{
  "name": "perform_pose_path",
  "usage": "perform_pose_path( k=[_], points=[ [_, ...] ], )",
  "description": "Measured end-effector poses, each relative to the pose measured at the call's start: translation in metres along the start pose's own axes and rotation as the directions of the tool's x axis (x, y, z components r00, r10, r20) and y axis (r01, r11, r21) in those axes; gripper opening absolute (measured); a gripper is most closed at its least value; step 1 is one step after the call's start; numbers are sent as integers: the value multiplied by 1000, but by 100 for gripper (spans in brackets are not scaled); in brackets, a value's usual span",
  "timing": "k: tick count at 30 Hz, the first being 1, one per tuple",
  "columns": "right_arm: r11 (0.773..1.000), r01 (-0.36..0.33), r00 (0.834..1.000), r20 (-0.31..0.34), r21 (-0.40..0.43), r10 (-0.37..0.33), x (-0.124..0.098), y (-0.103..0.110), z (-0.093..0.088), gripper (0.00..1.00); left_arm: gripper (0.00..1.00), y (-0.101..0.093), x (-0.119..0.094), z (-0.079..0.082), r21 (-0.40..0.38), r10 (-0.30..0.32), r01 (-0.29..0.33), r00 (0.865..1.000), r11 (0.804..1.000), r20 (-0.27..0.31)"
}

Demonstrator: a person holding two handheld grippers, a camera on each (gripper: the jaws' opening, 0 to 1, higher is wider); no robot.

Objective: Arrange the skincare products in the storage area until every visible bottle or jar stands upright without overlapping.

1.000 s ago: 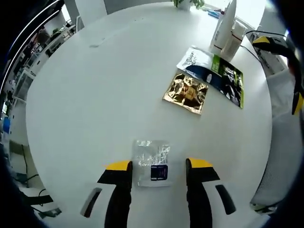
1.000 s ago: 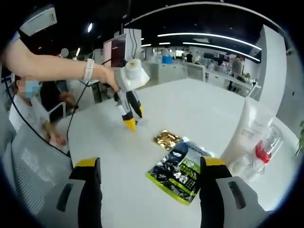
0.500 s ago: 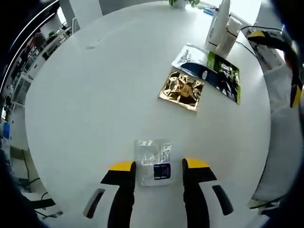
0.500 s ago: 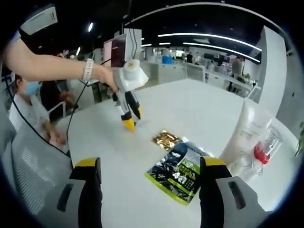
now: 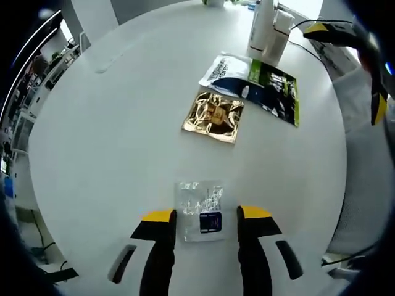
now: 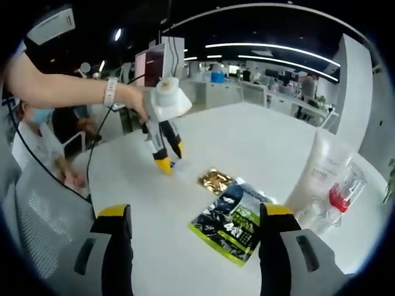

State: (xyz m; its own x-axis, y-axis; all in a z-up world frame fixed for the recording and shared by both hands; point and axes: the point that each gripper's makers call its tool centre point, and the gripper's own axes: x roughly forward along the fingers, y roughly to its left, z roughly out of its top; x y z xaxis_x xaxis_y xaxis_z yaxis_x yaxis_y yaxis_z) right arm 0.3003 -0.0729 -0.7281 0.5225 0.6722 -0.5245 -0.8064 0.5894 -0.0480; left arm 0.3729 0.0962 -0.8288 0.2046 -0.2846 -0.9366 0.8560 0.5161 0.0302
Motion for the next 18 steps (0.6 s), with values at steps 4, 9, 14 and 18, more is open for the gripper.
perform_pose_path(
  k=[4, 9, 14, 18],
  points=[
    [1000, 5, 1000, 2, 1, -5, 0, -1, 0, 85, 41, -4, 1, 1, 29, -12, 12, 1000, 999, -8],
    [1000, 7, 1000, 4, 7, -7, -2, -1, 0, 85, 41, -12, 3, 3, 62, -10, 10, 1000, 998, -4],
    [1000, 13, 1000, 8, 4, -13, -4, -2, 1, 86, 41, -18, 5, 5, 80, -27, 27, 1000, 996, -6],
    [1000, 22, 1000, 15, 11, -22, -5, -4, 2, 86, 41, -21, 6, 7, 101, -28, 29, 1000, 994, -10]
  ],
)
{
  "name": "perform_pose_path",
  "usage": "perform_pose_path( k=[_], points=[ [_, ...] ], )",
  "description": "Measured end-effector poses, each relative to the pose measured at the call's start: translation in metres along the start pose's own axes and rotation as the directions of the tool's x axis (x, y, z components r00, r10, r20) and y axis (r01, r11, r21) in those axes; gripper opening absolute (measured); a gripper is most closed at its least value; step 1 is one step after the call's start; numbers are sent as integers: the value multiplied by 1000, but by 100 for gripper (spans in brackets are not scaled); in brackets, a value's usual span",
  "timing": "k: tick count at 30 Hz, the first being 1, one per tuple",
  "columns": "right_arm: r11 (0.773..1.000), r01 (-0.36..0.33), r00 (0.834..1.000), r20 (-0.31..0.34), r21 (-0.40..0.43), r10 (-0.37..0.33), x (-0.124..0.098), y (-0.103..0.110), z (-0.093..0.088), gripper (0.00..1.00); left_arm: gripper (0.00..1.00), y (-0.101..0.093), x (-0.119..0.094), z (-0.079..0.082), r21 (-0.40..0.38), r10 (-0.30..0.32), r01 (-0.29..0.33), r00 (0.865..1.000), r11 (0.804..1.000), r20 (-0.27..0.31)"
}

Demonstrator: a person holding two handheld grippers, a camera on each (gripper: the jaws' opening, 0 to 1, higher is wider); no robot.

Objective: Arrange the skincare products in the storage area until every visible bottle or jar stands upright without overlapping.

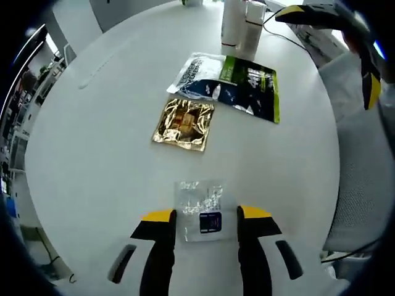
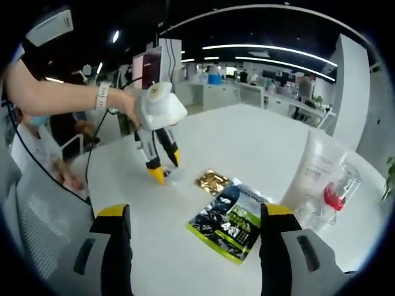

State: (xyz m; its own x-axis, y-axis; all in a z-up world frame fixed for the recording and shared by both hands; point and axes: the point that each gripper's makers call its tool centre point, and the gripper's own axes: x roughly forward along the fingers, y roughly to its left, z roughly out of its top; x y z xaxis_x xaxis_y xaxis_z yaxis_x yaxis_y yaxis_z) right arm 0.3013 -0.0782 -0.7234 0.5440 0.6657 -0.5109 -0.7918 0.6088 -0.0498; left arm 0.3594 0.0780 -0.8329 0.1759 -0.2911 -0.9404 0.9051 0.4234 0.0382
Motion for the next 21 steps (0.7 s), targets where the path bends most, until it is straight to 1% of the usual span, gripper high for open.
perform_pose_path(
  k=[3, 5, 8, 19, 21],
  points=[
    [1000, 3, 1000, 4, 0, -3, -2, -1, 1, 86, 41, -5, 1, 3, 2, -4, 4, 1000, 1000, -2],
    [1000, 5, 1000, 4, 2, -5, -2, -1, 0, 86, 41, -11, 2, 7, 18, -13, 13, 1000, 1000, -3],
    [1000, 5, 1000, 4, 6, -5, -3, 0, -1, 86, 41, -12, 3, 9, 30, -21, 21, 1000, 999, -1],
    [1000, 12, 1000, 8, 7, -12, -6, -2, 0, 86, 41, -31, 7, 23, 75, -37, 37, 999, 997, 4],
    [1000, 14, 1000, 8, 8, -14, -6, -3, 0, 86, 41, -32, 7, 25, 80, -40, 39, 999, 996, 7]
  ],
)
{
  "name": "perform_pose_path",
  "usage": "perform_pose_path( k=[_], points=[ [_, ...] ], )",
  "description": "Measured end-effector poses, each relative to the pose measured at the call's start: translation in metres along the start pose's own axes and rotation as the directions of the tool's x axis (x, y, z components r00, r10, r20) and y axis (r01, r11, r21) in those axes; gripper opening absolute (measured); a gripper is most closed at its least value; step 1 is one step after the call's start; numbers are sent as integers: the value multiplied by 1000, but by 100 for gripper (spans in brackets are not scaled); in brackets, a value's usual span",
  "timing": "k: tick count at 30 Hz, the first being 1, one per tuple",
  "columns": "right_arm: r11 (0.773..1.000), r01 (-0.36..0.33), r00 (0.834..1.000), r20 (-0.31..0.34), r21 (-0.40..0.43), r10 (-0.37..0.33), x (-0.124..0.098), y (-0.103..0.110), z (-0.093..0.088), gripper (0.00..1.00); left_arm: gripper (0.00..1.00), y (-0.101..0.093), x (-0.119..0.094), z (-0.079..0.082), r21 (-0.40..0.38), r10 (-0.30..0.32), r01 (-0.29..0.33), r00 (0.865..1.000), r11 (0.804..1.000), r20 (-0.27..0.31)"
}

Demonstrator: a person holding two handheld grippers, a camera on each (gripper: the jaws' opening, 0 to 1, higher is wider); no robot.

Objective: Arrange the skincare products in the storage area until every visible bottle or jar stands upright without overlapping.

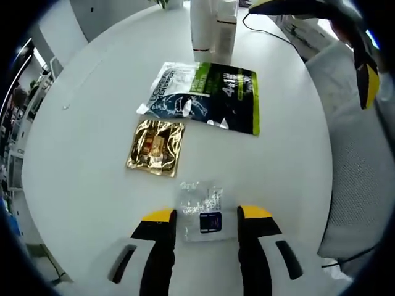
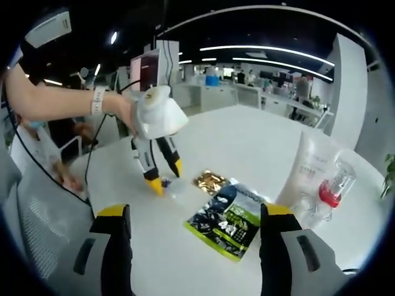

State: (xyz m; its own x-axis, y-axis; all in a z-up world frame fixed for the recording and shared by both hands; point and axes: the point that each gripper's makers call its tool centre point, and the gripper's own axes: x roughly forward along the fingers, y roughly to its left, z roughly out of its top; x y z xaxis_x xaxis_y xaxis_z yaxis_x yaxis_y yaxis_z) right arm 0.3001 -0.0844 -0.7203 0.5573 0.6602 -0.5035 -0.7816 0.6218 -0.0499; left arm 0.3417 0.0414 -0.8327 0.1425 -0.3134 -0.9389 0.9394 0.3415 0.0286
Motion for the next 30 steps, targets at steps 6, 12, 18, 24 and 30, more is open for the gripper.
perform_pose_path(
  k=[6, 12, 18, 24, 30],
  points=[
    [1000, -4, 1000, -4, 2, 4, 0, 1, -2, 86, 41, -8, 3, 9, 34, -12, 12, 1000, 999, 2],
    [1000, 0, 1000, 0, 7, 0, -3, -1, -2, 86, 42, -15, 7, 20, 66, -24, 24, 1000, 998, 10],
    [1000, 8, 1000, 4, 15, -8, -6, -4, -3, 86, 42, -16, 9, 25, 89, -31, 31, 1000, 996, -1],
    [1000, 9, 1000, 9, 22, -10, -7, -6, -2, 86, 42, -16, 11, 31, 111, -38, 39, 999, 993, -8],
    [999, 15, 1000, 13, 30, -16, -8, -8, -3, 86, 42, -18, 14, 39, 130, -45, 46, 999, 990, -16]
  ],
)
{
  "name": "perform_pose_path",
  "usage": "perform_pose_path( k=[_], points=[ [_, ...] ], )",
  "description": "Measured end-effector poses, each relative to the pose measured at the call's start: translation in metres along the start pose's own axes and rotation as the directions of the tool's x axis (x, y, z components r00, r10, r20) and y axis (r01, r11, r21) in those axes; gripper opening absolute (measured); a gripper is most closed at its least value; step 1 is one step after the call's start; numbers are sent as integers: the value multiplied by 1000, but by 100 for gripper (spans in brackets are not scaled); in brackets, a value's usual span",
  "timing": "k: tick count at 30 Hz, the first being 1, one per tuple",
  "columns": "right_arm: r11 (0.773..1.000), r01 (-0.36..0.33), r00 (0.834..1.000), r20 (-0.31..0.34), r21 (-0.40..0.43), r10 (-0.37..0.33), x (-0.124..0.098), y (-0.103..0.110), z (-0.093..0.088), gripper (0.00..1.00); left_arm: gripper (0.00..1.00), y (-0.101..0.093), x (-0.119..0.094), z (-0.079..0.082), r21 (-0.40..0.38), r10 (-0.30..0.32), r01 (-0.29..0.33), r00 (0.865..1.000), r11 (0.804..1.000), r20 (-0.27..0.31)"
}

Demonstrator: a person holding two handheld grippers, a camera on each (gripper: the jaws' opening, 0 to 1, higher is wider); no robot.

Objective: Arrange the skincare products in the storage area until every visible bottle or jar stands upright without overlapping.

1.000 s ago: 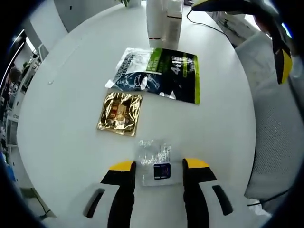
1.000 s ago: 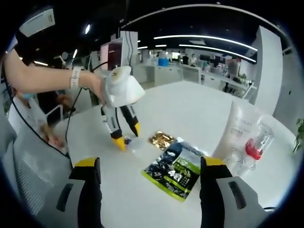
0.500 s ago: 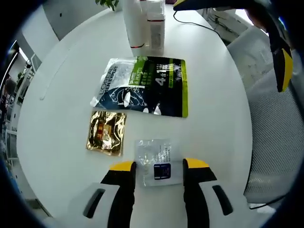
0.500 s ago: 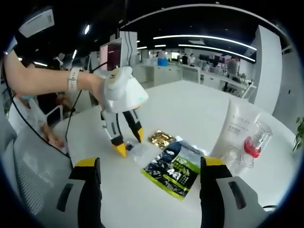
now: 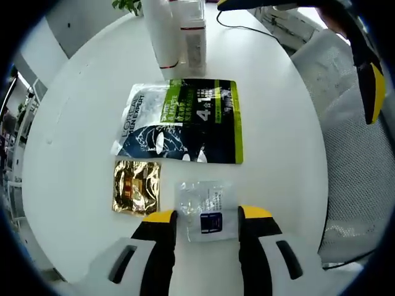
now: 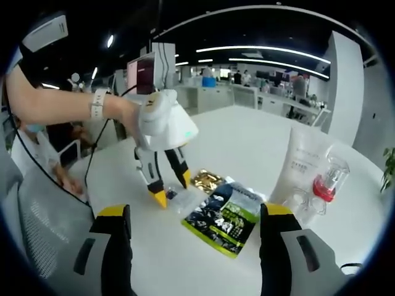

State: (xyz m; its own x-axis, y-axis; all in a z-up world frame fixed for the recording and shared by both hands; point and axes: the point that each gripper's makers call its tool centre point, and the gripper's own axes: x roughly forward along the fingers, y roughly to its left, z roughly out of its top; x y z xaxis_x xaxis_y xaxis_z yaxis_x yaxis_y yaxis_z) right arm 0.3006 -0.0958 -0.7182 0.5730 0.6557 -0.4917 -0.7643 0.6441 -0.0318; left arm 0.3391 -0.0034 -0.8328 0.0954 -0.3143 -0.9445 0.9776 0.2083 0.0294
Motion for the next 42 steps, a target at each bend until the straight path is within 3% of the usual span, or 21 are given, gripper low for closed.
perform_pose_path(
  k=[8, 24, 30, 42],
  points=[
    [1000, 11, 1000, -2, 13, -11, -3, -4, -4, 86, 42, 0, 3, 11, 44, -13, 14, 1000, 999, -19],
    [1000, 18, 1000, -5, 20, -18, -4, -7, -5, 85, 42, 5, 4, 11, 84, -28, 30, 999, 996, -25],
    [1000, 19, 1000, -7, 24, -19, -5, -7, -7, 86, 43, 4, 4, 14, 60, -31, 32, 999, 998, -12],
    [1000, 20, 1000, -3, 21, -20, -6, -7, -6, 85, 51, 7, 3, 11, 76, -4, 5, 1000, 997, -15]
  ],
)
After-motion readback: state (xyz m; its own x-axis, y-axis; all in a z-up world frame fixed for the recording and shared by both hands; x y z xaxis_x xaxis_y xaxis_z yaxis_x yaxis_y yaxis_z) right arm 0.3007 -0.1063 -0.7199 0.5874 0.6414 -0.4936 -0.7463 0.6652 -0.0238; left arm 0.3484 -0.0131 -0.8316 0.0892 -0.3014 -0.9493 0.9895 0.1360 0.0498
